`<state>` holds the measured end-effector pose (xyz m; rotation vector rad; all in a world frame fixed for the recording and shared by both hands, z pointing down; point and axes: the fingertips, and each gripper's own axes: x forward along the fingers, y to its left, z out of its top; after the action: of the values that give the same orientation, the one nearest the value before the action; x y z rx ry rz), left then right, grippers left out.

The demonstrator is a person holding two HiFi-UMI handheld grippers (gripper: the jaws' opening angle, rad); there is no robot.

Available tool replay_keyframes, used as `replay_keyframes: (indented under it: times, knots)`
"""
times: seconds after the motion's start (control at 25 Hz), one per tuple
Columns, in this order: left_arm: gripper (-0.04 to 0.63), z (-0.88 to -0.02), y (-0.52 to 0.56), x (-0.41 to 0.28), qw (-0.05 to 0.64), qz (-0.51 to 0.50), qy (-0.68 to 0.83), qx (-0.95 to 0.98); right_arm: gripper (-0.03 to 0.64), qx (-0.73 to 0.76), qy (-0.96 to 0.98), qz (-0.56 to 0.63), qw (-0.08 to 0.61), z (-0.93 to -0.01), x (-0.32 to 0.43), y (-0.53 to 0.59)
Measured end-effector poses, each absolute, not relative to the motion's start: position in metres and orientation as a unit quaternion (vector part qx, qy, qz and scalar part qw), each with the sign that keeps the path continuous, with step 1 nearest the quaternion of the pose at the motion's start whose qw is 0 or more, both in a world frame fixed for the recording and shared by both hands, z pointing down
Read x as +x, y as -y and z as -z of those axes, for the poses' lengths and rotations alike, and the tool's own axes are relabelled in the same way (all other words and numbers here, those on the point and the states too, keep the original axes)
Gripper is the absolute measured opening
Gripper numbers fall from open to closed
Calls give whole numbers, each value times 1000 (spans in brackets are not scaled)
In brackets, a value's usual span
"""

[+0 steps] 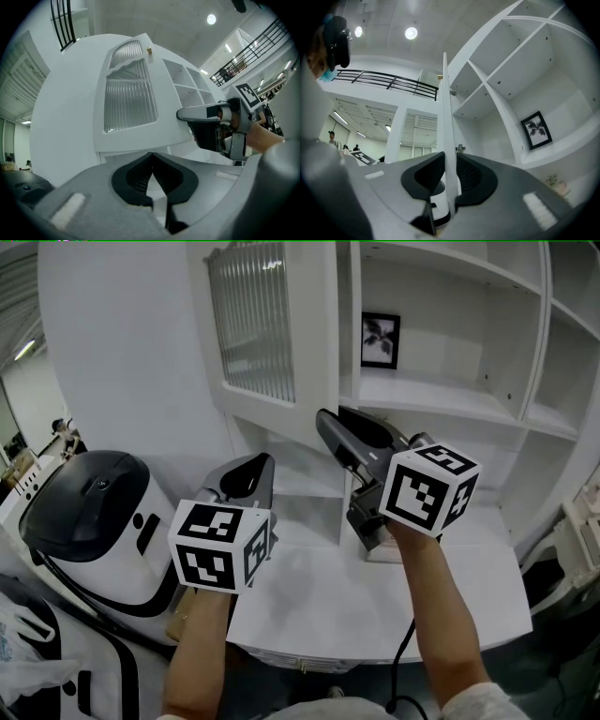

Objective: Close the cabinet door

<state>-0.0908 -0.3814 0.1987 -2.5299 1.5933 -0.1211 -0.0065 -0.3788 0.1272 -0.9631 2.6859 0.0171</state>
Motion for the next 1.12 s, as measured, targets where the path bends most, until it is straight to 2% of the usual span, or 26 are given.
replay_keyframes:
  times: [1.12]
  knots:
    - [-3, -192, 431, -52, 81, 26, -532, -843, 100, -355, -925, -16, 135, -127, 30, 440]
